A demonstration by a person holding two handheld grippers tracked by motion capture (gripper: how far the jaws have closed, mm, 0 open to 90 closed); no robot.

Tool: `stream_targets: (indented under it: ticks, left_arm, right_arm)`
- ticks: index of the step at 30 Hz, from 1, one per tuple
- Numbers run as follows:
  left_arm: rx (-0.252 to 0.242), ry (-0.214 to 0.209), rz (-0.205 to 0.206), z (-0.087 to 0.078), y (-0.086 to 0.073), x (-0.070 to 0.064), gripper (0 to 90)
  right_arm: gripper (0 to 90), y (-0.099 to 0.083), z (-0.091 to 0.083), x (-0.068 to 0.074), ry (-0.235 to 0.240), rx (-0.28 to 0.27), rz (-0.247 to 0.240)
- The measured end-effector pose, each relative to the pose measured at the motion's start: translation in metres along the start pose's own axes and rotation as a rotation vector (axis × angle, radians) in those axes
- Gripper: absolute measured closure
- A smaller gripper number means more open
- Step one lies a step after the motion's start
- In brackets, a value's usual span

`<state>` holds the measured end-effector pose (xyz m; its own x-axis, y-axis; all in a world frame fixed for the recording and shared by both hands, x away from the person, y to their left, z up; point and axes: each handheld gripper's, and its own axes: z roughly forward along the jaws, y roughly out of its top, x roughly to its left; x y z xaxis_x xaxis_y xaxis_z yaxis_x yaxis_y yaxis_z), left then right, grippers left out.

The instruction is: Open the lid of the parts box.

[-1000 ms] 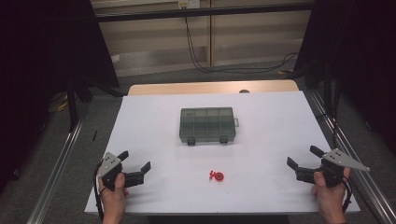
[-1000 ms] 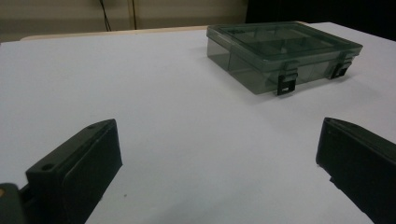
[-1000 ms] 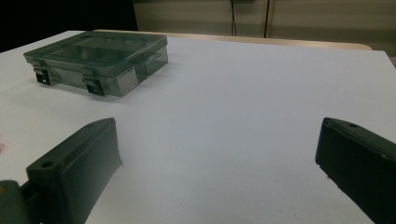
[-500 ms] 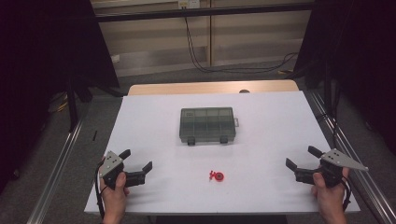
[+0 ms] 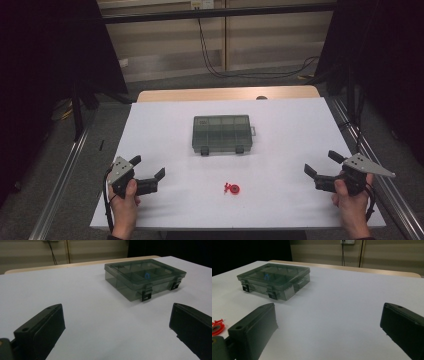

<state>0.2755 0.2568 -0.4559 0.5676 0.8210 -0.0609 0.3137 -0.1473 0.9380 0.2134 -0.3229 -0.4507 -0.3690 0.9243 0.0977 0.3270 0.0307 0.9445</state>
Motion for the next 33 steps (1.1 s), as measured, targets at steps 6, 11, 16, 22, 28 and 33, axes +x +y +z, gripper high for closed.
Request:
stream_targets:
  ticks: [6,11,16,22,28,33]
  left_arm:
    - [-0.004,-0.015,-0.020,0.014,0.009,-0.007,0.0]
    - [0.006,-0.036,-0.001,0.024,0.014,-0.012,0.0]
    - [0.021,-0.047,0.009,0.032,0.018,-0.017,0.0]
    - [0.035,-0.075,0.038,0.045,0.020,-0.026,0.0]
    - [0.037,-0.087,0.027,0.053,0.022,-0.028,0.0]
    - [0.047,-0.117,0.017,0.061,0.025,-0.032,0.0]
  right_arm:
    - [0.1,0.007,0.007,0.001,0.000,0.010,-0.009]
    - [0.3,0.014,0.012,0.005,0.013,0.003,-0.017]
    - [0.3,0.020,0.018,0.009,0.029,0.002,-0.010]
    - [0.0,0.022,0.029,0.014,0.049,0.021,-0.024]
    - [0.0,0.025,0.040,0.022,0.073,0.047,-0.030]
    - [0.0,0.031,0.047,0.027,0.095,0.034,-0.015]
